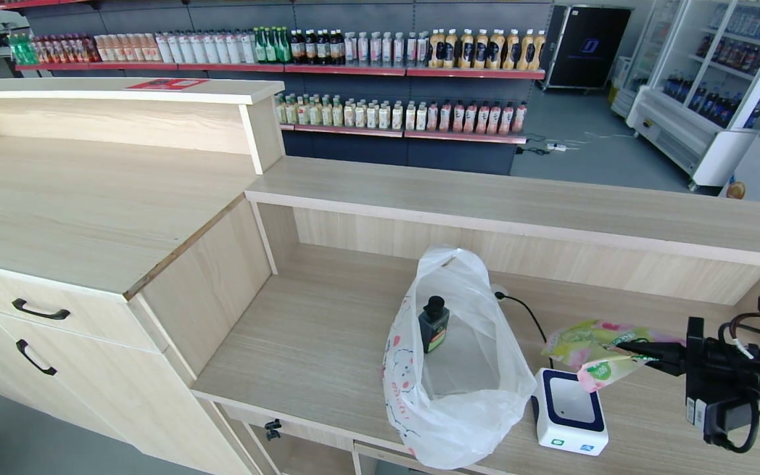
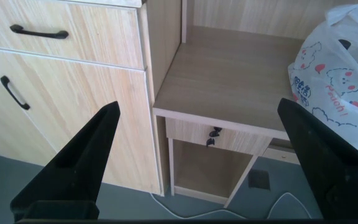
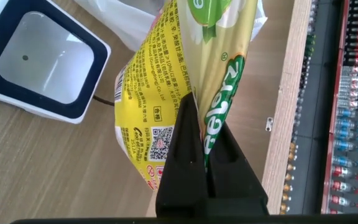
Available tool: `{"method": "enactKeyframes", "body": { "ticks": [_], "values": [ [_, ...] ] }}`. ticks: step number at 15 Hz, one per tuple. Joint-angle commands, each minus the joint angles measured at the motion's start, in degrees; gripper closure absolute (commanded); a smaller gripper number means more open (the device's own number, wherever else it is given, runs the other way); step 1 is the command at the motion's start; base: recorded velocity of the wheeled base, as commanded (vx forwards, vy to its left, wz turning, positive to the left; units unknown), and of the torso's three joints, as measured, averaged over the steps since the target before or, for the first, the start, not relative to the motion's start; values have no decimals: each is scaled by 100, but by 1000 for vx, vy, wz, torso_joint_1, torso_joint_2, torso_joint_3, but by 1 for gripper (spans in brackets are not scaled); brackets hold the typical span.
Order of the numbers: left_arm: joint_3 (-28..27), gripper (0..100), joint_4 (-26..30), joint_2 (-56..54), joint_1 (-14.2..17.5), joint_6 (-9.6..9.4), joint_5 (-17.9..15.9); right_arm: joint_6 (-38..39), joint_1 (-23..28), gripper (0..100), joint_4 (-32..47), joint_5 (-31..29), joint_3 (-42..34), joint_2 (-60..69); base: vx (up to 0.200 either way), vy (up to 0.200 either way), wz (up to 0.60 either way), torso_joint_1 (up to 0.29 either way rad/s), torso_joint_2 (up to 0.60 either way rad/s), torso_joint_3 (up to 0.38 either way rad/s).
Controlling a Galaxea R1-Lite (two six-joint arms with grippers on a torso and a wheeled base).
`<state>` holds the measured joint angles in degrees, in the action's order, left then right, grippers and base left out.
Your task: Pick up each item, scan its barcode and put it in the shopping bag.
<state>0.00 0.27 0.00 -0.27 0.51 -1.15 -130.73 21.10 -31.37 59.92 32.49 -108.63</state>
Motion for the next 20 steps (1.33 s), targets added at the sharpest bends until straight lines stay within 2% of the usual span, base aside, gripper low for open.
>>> {"method": "enactKeyframes", "body": {
  "ticks": [1, 7, 9, 10, 12, 14, 15, 17, 18, 19, 20],
  "values": [
    [0, 0, 0, 9, 0, 2, 0, -5, -1, 100, -1, 11, -6, 17, 0, 0, 0, 0, 0, 0],
    [0, 0, 0, 0, 0, 2, 0, -14, 8, 100, 8, 64, -14, 61, 0, 0, 0, 0, 0, 0],
    [0, 0, 0, 0, 0, 2, 0, 83, -1, 100, 263, 46, 3, 351, 0, 0, 0, 0, 0, 0],
    [0, 0, 0, 9, 0, 2, 0, 452, 43, 100, 623, -33, 82, 800, 0, 0, 0, 0, 0, 0],
    [0, 0, 0, 0, 0, 2, 0, 2069, 78, 100, 1599, -841, 91, 2083, 0, 0, 0, 0, 0, 0],
    [0, 0, 0, 9, 0, 2, 0, 4223, 61, 100, 1827, -964, 179, 2918, 0, 0, 0, 0, 0, 0],
    [0, 0, 0, 9, 0, 2, 0, 5893, 52, 100, 1836, -1465, 197, 3436, 0, 0, 0, 0, 0, 0],
    [0, 0, 0, 0, 0, 2, 0, 8178, -247, 100, 1827, -2801, 258, 3753, 0, 0, 0, 0, 0, 0],
    [0, 0, 0, 9, 0, 2, 0, 8977, -361, 100, 1818, -3197, 276, 3770, 0, 0, 0, 0, 0, 0],
    [0, 0, 0, 9, 0, 2, 0, 9382, -440, 100, 1792, -3320, 240, 3797, 0, 0, 0, 0, 0, 0],
    [0, 0, 0, 9, 0, 2, 0, 9461, -458, 100, 1722, -3337, 161, 3893, 0, 0, 0, 0, 0, 0]
  ]
}}
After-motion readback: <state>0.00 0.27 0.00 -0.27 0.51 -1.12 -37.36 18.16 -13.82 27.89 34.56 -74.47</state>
